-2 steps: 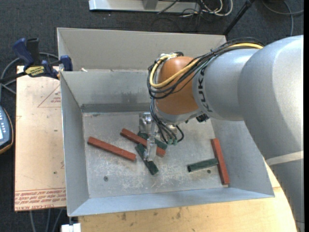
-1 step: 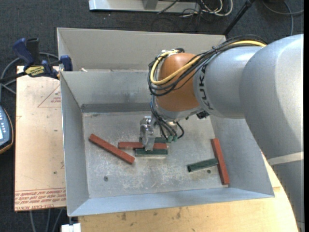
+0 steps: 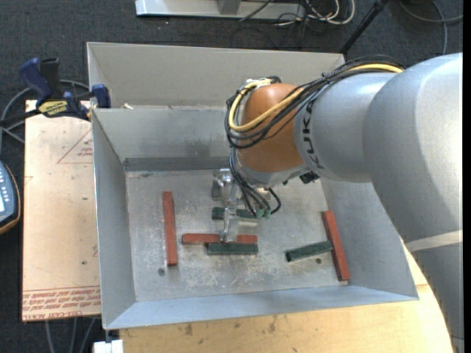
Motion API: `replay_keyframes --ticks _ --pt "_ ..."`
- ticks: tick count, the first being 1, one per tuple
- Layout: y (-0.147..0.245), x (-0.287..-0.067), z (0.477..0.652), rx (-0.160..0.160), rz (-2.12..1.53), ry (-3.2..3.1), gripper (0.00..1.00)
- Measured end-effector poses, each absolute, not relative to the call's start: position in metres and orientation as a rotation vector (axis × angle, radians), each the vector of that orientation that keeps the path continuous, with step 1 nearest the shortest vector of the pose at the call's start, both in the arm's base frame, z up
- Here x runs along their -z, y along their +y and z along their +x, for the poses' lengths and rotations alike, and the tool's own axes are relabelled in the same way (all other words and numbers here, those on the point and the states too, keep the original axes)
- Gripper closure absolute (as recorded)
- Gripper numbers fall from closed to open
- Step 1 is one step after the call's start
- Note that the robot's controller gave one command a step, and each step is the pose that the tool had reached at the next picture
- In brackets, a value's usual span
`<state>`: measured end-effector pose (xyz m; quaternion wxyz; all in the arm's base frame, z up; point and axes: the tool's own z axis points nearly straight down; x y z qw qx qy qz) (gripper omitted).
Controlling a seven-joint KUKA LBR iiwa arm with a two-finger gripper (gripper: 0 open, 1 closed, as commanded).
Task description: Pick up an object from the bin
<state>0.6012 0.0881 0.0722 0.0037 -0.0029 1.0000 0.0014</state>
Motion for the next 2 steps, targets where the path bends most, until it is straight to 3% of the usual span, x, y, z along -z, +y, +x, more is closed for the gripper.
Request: replay_keyframes --ticks 1,2 --pt "0.0881 -0.0719 0.6006 -0.004 -0.009 3.137 1.0" --pt "0.0877 -0.0705 0.5997 -0.003 -0.009 3.14 0.0"
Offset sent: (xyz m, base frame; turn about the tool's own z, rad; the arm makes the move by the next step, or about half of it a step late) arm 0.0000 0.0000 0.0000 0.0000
